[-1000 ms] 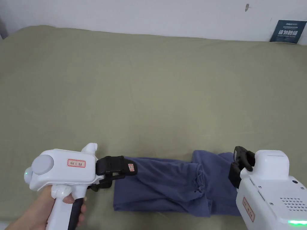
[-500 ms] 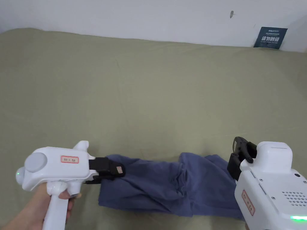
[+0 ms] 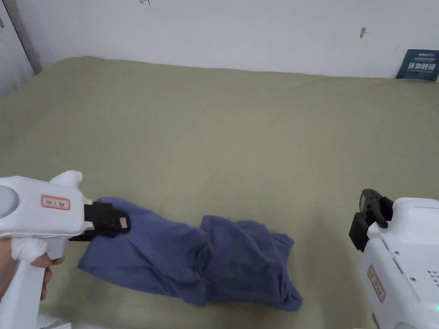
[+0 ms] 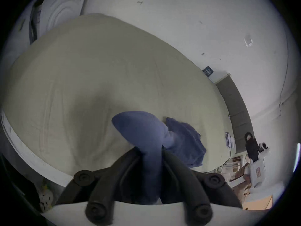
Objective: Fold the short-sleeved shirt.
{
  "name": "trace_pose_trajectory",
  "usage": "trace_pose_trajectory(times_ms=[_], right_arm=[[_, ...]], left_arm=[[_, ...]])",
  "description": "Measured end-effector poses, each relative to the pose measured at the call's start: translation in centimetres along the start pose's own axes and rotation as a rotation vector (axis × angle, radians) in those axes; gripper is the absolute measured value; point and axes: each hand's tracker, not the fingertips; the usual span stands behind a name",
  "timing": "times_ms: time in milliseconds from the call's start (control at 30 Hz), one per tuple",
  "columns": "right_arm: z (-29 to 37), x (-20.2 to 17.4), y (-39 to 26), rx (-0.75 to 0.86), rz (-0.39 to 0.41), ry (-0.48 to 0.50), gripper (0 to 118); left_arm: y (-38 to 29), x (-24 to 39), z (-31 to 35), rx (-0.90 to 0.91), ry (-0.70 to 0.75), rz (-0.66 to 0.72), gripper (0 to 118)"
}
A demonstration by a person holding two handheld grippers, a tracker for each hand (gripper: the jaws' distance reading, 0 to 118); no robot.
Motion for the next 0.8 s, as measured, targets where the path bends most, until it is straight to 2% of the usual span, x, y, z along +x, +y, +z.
trace_pose_trajectory(times_ms=[133,300,533,567,600,633,667,733,800], right_arm=[[0.2,0.2,-0.1,-0.002,0.002,0.001,0],[1.0,1.2,-0.5,-0.013,-0.009,-0.006,0],[1.1,2.7,-1.7,-0.055,-0.038,-0.03,0],[1.1,2.9,-1.8,-0.062,-0.039,-0.031,0],[1.1,3.0,-1.9,-0.069,-0.039,-0.034,0],[1.1,3.1,-2.1,-0.074,-0.04,-0.034,0],[1.2,3.3,-2.1,-0.082,-0.042,-0.036,0],[1.4,3.7,-2.1,-0.087,-0.057,-0.039,0],[1.4,3.9,-2.2,-0.095,-0.064,-0.041,0]], left_arm=[[-0.4,6.4,-1.4,-0.017,0.053,-0.101,9],[-1.7,13.8,-5.0,-0.086,0.014,-0.194,9],[-5.4,21.2,-15.5,-0.163,0.129,-0.327,11],[-5.8,21.7,-17.1,-0.17,0.13,-0.315,24],[-6.1,21.8,-18.1,-0.161,0.129,-0.32,72],[-6.1,21.9,-19.2,-0.139,0.051,-0.327,107],[-6.0,22.0,-19.4,-0.119,0.011,-0.324,118],[-5.7,21.4,-17.4,0.007,-0.013,-0.265,114],[-4.9,20.5,-14.9,0.008,-0.061,-0.257,107]])
